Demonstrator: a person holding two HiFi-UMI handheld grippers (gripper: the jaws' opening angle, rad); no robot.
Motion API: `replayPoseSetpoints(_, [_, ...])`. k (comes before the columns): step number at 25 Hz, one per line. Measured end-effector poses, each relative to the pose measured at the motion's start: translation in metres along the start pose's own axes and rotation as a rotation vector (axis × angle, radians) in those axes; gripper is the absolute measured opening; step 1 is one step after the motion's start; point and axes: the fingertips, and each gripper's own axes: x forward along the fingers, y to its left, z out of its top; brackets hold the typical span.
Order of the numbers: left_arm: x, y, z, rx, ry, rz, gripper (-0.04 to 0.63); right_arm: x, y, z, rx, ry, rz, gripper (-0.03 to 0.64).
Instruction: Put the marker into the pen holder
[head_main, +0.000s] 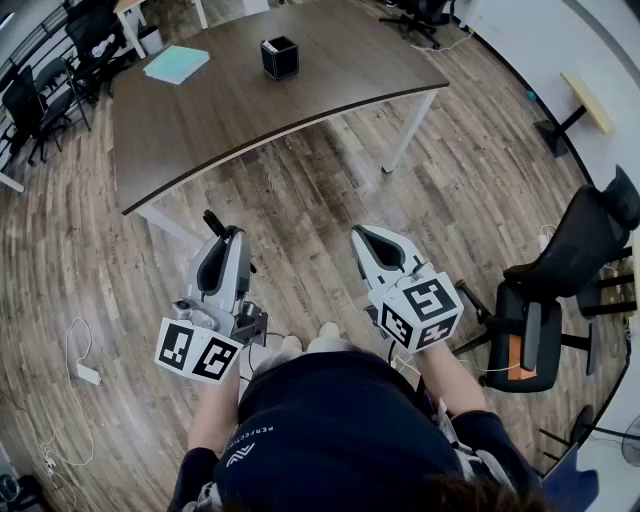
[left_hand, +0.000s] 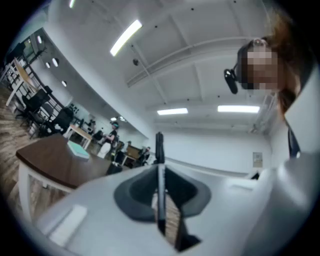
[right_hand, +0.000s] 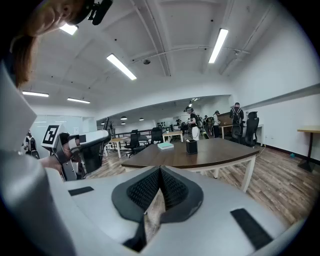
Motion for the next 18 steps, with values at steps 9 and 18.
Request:
replayPoseSetpoints(9, [0.028, -0.017, -0.027, 0.01, 0.027, 0.008, 0.039, -0.002, -0.031, -0.008, 0.044, 0.006, 0.025, -0.011])
replayPoseSetpoints(18, [0.038, -0.005, -0.032, 0.009, 0.043, 0.04, 0.04, 0.016, -0.036, -0.014, 0.073, 0.015, 0.085, -0.011])
